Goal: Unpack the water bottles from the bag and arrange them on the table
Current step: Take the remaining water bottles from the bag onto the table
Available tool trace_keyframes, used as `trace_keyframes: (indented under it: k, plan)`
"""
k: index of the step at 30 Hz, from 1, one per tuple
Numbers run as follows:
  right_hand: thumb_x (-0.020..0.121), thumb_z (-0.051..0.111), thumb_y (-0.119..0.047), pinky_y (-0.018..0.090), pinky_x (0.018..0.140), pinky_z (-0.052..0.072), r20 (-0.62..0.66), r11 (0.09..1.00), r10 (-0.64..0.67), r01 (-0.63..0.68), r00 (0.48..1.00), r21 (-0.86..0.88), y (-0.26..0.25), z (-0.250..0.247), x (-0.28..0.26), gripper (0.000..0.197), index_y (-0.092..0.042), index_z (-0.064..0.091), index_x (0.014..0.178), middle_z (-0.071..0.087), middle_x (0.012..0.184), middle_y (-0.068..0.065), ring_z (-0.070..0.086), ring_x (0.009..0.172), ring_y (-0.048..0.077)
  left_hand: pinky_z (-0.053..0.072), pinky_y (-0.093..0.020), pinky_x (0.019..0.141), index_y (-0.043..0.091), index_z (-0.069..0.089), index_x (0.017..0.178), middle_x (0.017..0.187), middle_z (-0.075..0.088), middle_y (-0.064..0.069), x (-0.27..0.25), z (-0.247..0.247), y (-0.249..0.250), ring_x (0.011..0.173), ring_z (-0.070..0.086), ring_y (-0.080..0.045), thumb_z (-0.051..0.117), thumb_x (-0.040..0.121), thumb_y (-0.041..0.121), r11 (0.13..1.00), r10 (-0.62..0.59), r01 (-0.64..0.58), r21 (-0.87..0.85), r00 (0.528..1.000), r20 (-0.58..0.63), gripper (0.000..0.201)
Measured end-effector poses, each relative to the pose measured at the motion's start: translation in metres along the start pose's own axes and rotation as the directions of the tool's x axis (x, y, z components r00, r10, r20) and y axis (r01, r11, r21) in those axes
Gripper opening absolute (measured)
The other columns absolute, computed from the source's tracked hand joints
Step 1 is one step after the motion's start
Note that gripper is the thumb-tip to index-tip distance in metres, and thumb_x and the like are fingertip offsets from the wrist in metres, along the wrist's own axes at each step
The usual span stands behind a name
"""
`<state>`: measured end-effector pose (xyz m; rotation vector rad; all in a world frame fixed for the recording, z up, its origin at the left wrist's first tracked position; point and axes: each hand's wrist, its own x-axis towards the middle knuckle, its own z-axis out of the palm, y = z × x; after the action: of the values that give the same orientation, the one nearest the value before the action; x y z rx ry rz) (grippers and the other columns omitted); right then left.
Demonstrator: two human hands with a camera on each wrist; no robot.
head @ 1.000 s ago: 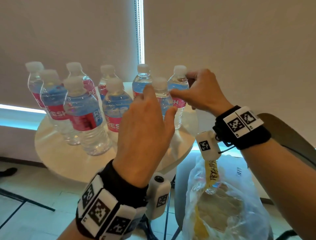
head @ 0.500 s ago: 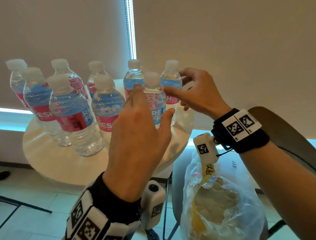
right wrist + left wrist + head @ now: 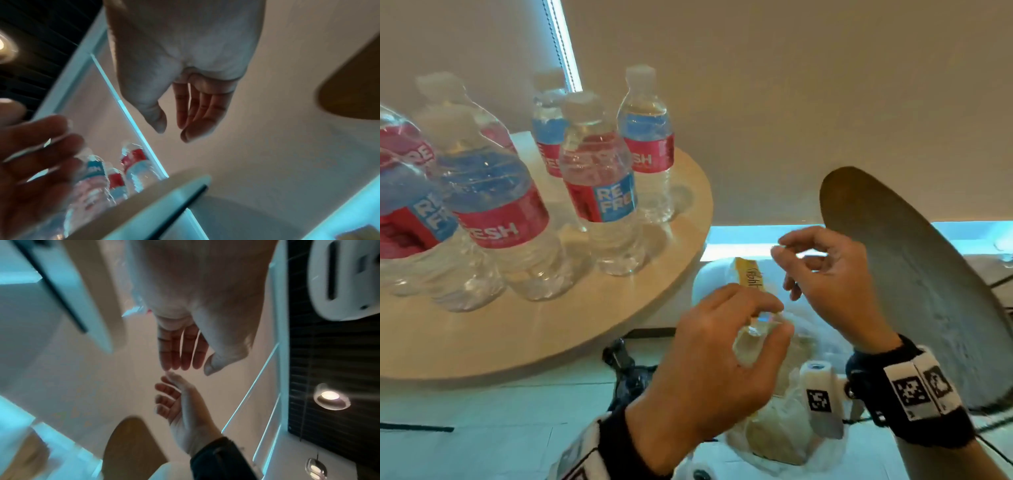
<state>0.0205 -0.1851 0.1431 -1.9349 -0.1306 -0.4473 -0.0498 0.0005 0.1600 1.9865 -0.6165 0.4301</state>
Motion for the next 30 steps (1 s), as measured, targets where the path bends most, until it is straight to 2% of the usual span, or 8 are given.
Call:
trace_keyframes:
  k: [5,12,16,19,22,24,27,30]
  plan:
    - [0.084,0.078,-0.020,0.033,0.052,0.057,0.103,0.934,0.340,-0.323,0.935,-0.153,0.087,-0.006,-0.066,0.006,-0.019,0.073,0.083,0.073,0.078,0.000,0.069,0.057,0.021,0.051,-0.011,0.085,0.022,0.070,0.105,0.097,0.062,0.022,-0.031,0.092,-0.056,0.091,0.061,0.004,0.061,0.095,0.017,0.948,-0.281,0.312,-0.064,0.914,0.294,0.014]
    - [0.082,0.076,-0.013,0.016,0.067,0.048,0.149,0.850,0.476,-0.411,0.867,-0.329,0.177,0.016,-0.093,0.014,-0.013,0.072,0.096,0.068,0.081,-0.002,0.063,0.070,0.005,0.049,-0.044,0.106,0.017,0.036,0.148,0.134,0.055,-0.009,-0.049,0.190,-0.138,0.119,0.058,-0.029,0.046,0.081,0.016,0.747,-0.660,0.657,0.099,0.718,0.222,0.068]
    - [0.085,0.074,-0.023,0.023,0.085,0.053,0.148,0.806,0.547,-0.470,0.824,-0.359,0.190,0.033,-0.080,0.045,-0.005,0.063,0.125,0.068,0.113,0.006,0.065,0.094,0.019,0.052,-0.031,0.087,-0.002,0.048,0.128,0.117,0.061,-0.014,-0.026,0.206,-0.144,0.098,0.061,-0.027,0.051,0.081,-0.007,0.597,-0.799,0.801,0.038,0.589,0.120,0.048]
    - [0.085,0.072,-0.023,0.031,0.084,0.054,0.108,0.800,0.543,-0.473,0.833,-0.370,0.196,0.039,-0.064,0.052,-0.009,0.059,0.134,0.068,0.097,0.001,0.063,0.082,0.017,0.057,-0.037,0.077,-0.005,0.060,0.111,0.106,0.068,-0.023,-0.008,0.209,-0.147,0.093,0.068,-0.034,0.052,0.088,-0.005,0.517,-0.852,0.851,0.090,0.502,0.147,0.024]
    - [0.095,0.062,-0.025,0.013,0.054,0.030,0.159,0.758,0.596,-0.485,0.787,-0.437,0.196,0.040,-0.047,0.006,-0.024,0.068,0.096,0.040,0.058,-0.016,0.036,0.052,0.000,0.045,-0.043,0.101,-0.007,0.059,0.126,0.128,0.063,-0.027,0.008,0.212,-0.155,0.122,0.059,-0.040,0.046,0.101,0.007,0.473,-0.878,0.847,0.244,0.428,0.217,0.031]
    - [0.101,0.052,-0.037,0.016,0.053,0.024,0.206,0.724,0.636,-0.481,0.744,-0.494,0.196,0.041,-0.037,0.037,-0.028,0.050,0.066,0.039,0.058,-0.012,0.037,0.053,0.003,0.041,-0.041,0.104,-0.004,0.057,0.132,0.135,0.060,-0.024,0.015,0.214,-0.159,0.127,0.056,-0.035,0.038,0.106,0.012,0.475,-0.879,0.813,0.337,0.423,0.219,0.036]
    - [0.104,0.039,-0.048,0.031,0.083,0.046,0.315,0.711,0.681,-0.495,0.661,-0.500,0.204,0.045,-0.028,0.044,-0.016,0.069,0.110,0.071,0.105,0.009,0.065,0.099,0.025,0.039,-0.038,0.104,-0.002,0.053,0.137,0.137,0.059,-0.023,0.019,0.218,-0.164,0.128,0.055,-0.033,0.033,0.110,0.018,0.449,-0.894,0.832,0.326,0.416,0.168,0.039]
    - [0.102,0.034,-0.055,0.041,0.112,0.036,0.367,0.669,0.741,-0.578,0.562,-0.468,0.208,0.047,-0.022,0.055,-0.023,0.056,0.140,0.055,0.147,0.006,0.053,0.131,0.025,0.035,-0.033,0.101,0.005,0.056,0.129,0.139,0.057,-0.023,0.019,0.222,-0.173,0.129,0.053,-0.032,0.035,0.110,0.023,0.419,-0.908,0.875,0.243,0.411,0.082,0.034]
